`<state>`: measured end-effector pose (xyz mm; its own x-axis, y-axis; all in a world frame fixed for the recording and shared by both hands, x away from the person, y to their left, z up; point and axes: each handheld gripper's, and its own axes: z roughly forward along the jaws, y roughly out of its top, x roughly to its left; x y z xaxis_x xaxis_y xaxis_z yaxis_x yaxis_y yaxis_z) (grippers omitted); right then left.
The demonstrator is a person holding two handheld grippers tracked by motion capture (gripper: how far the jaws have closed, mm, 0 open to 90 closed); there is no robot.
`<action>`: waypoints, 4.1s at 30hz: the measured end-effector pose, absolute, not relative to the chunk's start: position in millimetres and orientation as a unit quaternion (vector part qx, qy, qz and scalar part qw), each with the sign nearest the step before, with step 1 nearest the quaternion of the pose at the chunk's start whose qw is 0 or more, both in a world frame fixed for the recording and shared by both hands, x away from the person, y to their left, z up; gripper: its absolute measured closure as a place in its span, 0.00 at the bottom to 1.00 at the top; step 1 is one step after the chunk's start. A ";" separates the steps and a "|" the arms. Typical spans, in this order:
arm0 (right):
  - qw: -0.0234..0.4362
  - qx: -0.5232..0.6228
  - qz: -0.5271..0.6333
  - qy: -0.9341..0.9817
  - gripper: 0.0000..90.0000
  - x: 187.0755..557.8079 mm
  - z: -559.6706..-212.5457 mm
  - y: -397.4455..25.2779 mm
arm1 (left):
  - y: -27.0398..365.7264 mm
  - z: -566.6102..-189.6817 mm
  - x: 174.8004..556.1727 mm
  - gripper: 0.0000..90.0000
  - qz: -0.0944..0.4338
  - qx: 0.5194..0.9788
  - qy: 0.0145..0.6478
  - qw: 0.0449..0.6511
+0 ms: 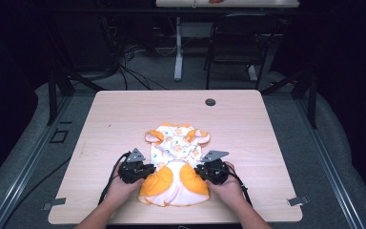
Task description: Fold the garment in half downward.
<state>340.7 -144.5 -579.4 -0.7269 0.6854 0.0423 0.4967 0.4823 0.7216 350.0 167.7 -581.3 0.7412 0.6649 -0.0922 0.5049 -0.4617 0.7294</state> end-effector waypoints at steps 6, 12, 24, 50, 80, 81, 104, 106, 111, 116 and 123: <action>0.112 0.343 0.374 0.854 0.87 337.2 -579.3 -147.5 | 167.6 -580.6 343.8 0.88 0.101 0.855 0.335 0.383; 0.111 0.326 0.361 0.867 0.87 327.2 -576.9 -146.8 | 165.7 -579.2 332.1 0.88 0.099 0.862 0.325 0.376; 0.087 0.309 0.341 0.884 0.84 312.9 -571.5 -148.1 | 166.2 -578.0 320.6 0.86 0.076 0.866 0.320 0.377; 0.102 0.344 0.355 0.863 0.77 387.4 -506.9 -155.2 | 152.9 -508.5 402.2 0.72 0.092 0.856 0.328 0.388; 0.114 0.344 0.289 0.886 0.80 487.9 -499.0 -127.5 | 147.3 -511.8 489.3 0.74 0.088 0.856 0.347 0.372; 0.111 0.351 0.286 0.885 0.80 491.7 -502.8 -127.6 | 146.2 -514.4 491.3 0.75 0.083 0.859 0.346 0.368; 0.096 0.364 0.255 0.891 0.72 498.4 -543.0 -120.0 | 137.8 -546.0 498.5 0.70 0.082 0.870 0.353 0.335; 0.093 0.373 0.261 0.885 0.71 498.1 -546.7 -120.9 | 138.7 -551.1 497.8 0.68 0.087 0.868 0.357 0.334; 0.086 0.373 0.257 0.887 0.68 498.5 -552.1 -120.8 | 141.4 -558.1 497.2 0.66 0.086 0.870 0.360 0.325; 0.078 0.381 0.262 0.883 0.64 498.6 -557.1 -118.9 | 138.9 -560.3 496.2 0.65 0.087 0.871 0.361 0.322; 0.077 0.370 0.246 0.893 0.65 498.1 -558.4 -118.8 | 139.6 -568.7 494.1 0.66 0.086 0.867 0.368 0.325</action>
<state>498.1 -118.8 -558.4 -0.7143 0.6984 0.0449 0.6229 0.6051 0.4958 494.1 139.6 -568.7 0.7143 0.6940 -0.0902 0.5823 -0.5179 0.6266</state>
